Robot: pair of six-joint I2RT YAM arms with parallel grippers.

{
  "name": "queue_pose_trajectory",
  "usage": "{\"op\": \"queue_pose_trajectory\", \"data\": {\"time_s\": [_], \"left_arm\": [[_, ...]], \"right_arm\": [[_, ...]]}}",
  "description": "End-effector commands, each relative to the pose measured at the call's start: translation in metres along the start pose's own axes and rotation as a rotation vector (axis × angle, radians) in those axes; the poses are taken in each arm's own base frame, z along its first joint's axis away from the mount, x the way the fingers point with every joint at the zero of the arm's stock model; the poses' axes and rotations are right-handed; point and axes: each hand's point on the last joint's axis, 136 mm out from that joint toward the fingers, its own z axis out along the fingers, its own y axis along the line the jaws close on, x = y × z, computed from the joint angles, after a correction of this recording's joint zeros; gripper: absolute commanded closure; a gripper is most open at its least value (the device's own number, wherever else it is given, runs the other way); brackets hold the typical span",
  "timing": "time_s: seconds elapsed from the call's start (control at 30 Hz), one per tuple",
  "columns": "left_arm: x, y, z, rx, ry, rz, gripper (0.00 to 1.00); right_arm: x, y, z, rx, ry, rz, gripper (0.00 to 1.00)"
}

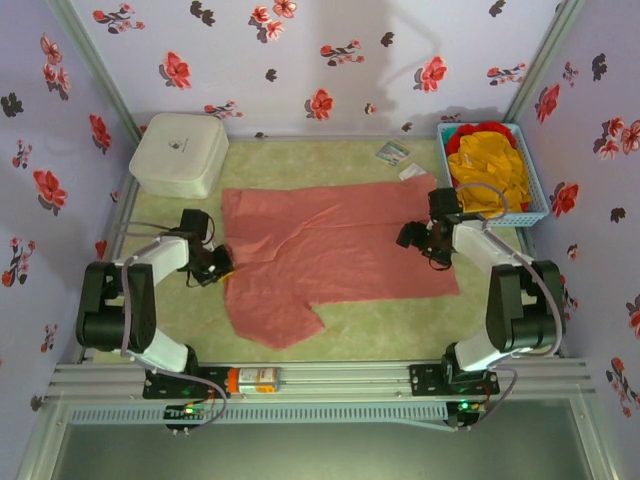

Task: Fold and stack the t-shirts

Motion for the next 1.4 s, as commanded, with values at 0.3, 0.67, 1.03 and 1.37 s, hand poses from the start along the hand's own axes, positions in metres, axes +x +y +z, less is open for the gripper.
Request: {"op": "queue_pose_trajectory", "data": {"time_s": [0.3,0.67,1.03,1.37], "left_arm": [[-0.033,0.027,-0.042,-0.289,-0.055,0.109,1.00],[-0.006,0.001,-0.061,-0.111,0.000,0.085,0.56],[0.100,0.013,-0.085,-0.064,0.069,-0.037,0.54],[0.157,0.045,-0.052,-0.174,0.107,-0.098,0.53]], "right_arm": [[0.001,-0.040,-0.022,0.085,-0.103,0.161,0.20],[0.040,-0.055,-0.035,0.077,-0.077,0.212,0.12],[0.074,-0.064,-0.036,0.063,0.001,0.314,0.17],[0.093,-0.082,-0.029,0.136,0.034,0.352,0.22]]}}
